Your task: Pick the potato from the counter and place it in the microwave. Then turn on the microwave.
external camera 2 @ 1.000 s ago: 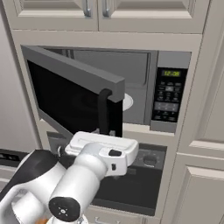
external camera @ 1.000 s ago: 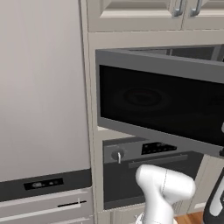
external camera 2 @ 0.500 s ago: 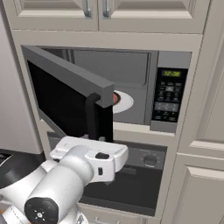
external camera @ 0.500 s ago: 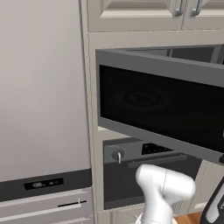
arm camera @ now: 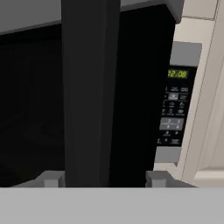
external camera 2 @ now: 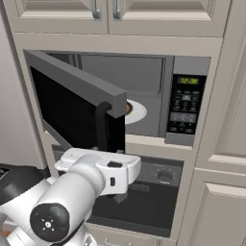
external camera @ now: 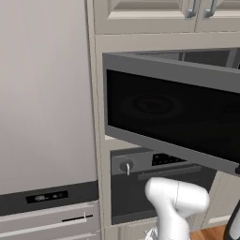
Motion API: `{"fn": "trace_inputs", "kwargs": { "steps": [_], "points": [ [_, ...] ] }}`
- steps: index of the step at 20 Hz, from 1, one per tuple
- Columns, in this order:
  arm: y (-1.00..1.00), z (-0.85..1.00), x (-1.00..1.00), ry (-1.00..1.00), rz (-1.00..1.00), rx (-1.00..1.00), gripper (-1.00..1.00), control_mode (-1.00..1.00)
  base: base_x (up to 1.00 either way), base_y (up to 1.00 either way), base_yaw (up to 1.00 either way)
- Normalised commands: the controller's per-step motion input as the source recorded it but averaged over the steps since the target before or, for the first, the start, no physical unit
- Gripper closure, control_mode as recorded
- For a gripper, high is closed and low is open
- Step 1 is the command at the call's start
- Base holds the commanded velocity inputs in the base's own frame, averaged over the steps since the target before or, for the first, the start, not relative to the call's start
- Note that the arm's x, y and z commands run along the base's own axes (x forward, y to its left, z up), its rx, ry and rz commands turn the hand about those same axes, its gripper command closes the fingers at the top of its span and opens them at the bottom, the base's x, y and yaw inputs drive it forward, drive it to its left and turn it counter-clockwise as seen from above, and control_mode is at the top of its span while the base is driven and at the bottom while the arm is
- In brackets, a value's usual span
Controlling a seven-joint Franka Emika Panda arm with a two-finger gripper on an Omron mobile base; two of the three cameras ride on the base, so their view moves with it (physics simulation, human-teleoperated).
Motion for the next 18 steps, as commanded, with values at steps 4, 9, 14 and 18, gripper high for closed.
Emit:
{"fn": "trace_inputs", "kwargs": {
  "steps": [4,9,14,18],
  "points": [
    [0.00,0.00,-0.28,0.00,0.00,0.00,-1.00,-1.00,0.00,0.00,0.00],
    [0.00,0.00,-0.59,-0.01,0.04,0.00,-1.00,-1.00,0.00,0.00,0.00],
    [0.00,0.00,-0.55,-0.01,0.12,0.00,-1.00,-1.00,0.00,0.00,0.00],
    [-0.23,0.02,-0.12,0.00,0.13,0.00,-1.00,-1.00,0.00,0.00,0.00]
  ]
}}
